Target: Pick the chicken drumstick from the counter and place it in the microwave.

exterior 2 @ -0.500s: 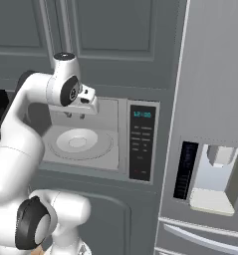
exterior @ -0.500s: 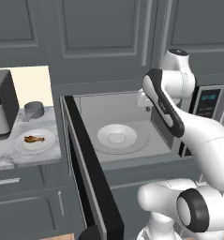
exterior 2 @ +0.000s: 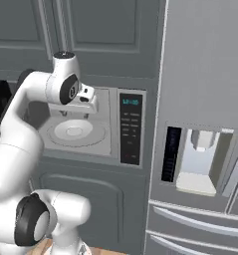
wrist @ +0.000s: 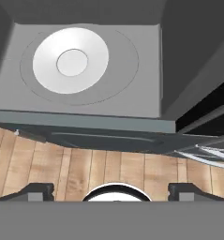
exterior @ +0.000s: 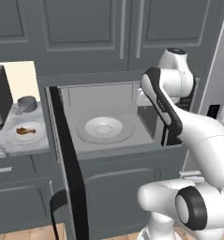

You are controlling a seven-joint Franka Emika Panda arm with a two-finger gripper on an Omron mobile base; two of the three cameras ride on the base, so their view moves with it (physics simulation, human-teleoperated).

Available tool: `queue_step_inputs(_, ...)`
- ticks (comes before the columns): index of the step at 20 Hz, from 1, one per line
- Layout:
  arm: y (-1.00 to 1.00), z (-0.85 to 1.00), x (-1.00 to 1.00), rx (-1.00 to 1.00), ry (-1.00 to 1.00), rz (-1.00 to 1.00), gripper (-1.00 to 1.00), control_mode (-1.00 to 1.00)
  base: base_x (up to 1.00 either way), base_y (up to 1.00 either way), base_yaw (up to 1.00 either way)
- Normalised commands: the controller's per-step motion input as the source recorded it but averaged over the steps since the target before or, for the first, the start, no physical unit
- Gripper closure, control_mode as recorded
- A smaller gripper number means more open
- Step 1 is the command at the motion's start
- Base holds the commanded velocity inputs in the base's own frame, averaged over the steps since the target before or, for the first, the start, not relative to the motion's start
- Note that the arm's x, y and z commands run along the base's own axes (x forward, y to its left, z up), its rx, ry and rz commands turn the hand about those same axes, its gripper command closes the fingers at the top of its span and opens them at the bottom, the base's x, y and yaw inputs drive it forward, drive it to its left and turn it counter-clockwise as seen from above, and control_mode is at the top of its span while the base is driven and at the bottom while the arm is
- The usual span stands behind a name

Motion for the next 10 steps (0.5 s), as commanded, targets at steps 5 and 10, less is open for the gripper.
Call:
queue_step_inputs(5, 0.0, 0.0, 0.0, 0.0, 0.0, 0.0, -1.0, 1.0, -0.42, -0.49, 0.0)
queue_step_inputs(10, 0.0, 0.0, 0.0, 0.0, 0.0, 0.0, -1.0, 1.0, -0.13, -0.46, 0.26)
